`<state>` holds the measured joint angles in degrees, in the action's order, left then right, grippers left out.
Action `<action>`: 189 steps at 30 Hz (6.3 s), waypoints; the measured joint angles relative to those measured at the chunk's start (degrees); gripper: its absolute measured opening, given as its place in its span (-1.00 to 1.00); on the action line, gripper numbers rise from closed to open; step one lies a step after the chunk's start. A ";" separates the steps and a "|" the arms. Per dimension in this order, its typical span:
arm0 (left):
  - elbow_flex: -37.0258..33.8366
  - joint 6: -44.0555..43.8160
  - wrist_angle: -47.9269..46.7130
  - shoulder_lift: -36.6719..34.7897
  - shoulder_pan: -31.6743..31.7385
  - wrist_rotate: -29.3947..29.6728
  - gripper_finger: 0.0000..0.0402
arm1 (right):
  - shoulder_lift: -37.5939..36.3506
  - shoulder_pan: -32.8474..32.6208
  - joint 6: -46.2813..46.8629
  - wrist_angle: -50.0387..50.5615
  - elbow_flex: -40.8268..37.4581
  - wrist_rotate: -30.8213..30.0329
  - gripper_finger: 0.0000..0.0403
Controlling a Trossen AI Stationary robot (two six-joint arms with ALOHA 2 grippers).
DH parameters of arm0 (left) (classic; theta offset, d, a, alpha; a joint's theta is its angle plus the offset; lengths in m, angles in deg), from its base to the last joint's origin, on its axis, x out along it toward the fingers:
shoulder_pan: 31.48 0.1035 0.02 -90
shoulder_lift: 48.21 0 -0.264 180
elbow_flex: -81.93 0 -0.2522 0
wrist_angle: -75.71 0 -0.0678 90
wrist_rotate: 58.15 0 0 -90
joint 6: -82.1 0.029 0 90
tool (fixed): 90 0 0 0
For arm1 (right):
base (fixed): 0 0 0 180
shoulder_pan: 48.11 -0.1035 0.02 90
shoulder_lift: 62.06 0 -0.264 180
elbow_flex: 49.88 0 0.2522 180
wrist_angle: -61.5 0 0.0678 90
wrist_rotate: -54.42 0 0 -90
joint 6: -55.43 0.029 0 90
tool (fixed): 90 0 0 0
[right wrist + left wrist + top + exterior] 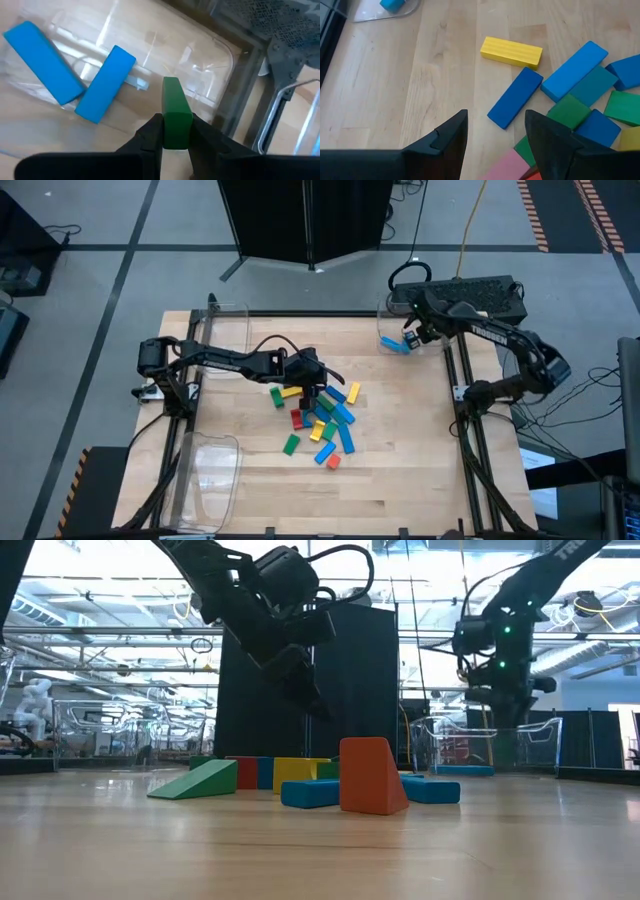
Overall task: Sort blocks by size
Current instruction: Put the green rectangular block into the top right transparent bin, then put the blue rectangular block into the top right transparent bin
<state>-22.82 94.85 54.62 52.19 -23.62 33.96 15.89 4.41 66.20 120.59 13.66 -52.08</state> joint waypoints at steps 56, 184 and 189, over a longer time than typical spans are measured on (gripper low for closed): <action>0.00 -0.44 0.83 0.00 0.00 0.04 -0.01 | -1.34 -0.60 -4.01 -8.85 0.02 15.35 -0.64; 3.28 1.15 6.72 12.93 2.16 -10.12 -0.49 | -13.44 -55.24 23.70 -31.95 -11.99 -0.16 -0.64; 3.37 1.36 7.10 11.45 1.03 -8.50 -0.49 | -9.43 -55.29 26.26 -31.84 -11.96 -0.05 -0.62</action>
<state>-19.45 96.21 61.72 63.64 -22.59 25.46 6.46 -50.88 92.47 88.75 1.70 -52.13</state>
